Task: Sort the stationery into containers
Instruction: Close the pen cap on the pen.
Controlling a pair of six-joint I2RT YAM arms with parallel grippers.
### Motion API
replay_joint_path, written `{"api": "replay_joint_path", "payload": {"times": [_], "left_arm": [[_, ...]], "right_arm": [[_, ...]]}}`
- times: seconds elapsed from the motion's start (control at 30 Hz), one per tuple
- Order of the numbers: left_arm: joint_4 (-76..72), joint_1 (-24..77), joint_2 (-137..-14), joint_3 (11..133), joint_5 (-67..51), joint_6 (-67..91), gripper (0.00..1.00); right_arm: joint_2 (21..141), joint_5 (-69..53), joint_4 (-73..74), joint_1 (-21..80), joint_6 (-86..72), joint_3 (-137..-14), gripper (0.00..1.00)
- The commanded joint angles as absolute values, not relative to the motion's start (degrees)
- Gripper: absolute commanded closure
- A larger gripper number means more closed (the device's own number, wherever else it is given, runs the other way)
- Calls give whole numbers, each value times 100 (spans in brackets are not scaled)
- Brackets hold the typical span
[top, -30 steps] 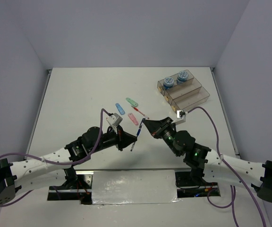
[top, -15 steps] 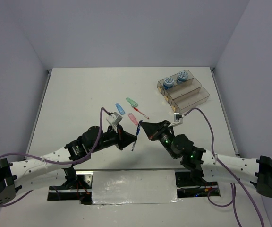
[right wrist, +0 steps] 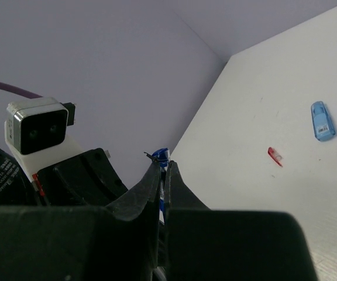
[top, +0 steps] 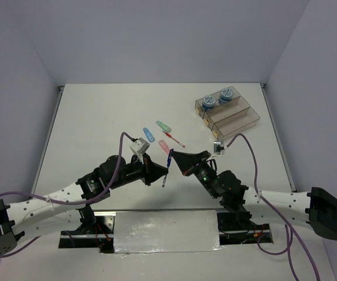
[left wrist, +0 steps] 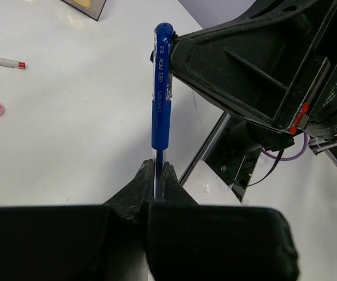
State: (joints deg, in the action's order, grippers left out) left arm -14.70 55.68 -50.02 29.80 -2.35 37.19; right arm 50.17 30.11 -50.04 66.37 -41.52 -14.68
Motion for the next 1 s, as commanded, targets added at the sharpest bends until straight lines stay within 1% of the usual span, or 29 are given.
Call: {"api": "replay_joint_path", "payload": {"times": [0.0,0.23,0.67,0.8,0.97], "left_arm": [[-2250,5537,-4729,3287,-44,3393,100],[-2321,5537,-4447,3208,-26,3103,100],[-2189,5537,-4641,3507,-62,2866,100],[-2119,5528,-4684,3489,-123,2743,100],[-2249,5528,-4667,3209,-70,2716,100]], "right_arm": [[5142,2382,-5088,6803,-4086,-1363,100],[5150,2171,-4949,6794,-4324,-1415,100],[5537,1714,-5194,6794,-4632,-1275,100],[5318,1775,-5168,6794,-4579,-1213,100],[4818,1907,-4633,6794,-4184,-1380,100]]}}
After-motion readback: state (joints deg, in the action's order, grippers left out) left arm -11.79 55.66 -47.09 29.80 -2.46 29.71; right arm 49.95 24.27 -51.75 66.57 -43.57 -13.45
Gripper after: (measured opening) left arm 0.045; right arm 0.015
